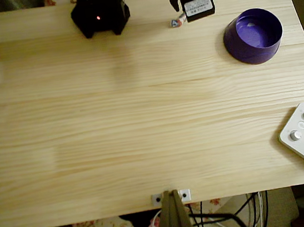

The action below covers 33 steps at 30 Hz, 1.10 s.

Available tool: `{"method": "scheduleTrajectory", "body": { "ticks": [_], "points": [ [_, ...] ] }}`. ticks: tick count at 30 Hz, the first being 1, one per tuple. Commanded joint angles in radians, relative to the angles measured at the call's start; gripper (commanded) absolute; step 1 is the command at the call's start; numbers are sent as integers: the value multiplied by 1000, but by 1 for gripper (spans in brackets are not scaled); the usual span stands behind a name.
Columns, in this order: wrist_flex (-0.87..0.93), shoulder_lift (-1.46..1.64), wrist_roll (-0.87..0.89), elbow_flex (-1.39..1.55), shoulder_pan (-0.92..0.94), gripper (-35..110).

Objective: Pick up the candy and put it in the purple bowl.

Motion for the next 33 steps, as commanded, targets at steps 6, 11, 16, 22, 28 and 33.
{"method": "scheduleTrajectory", "body": {
  "ticks": [6, 11, 16, 22, 28, 33],
  "points": [
    [-98, 8, 1342, -8, -21, 16],
    [-143, -31, 1362, 0, -40, 16],
    [-110, 5, 1382, 17, -48, 16],
    [-114, 8, 1388, 26, -54, 16],
    [-235, -52, 1359, 72, -26, 16],
    [-322, -41, 1345, 161, 9, 16]
  ]
}}
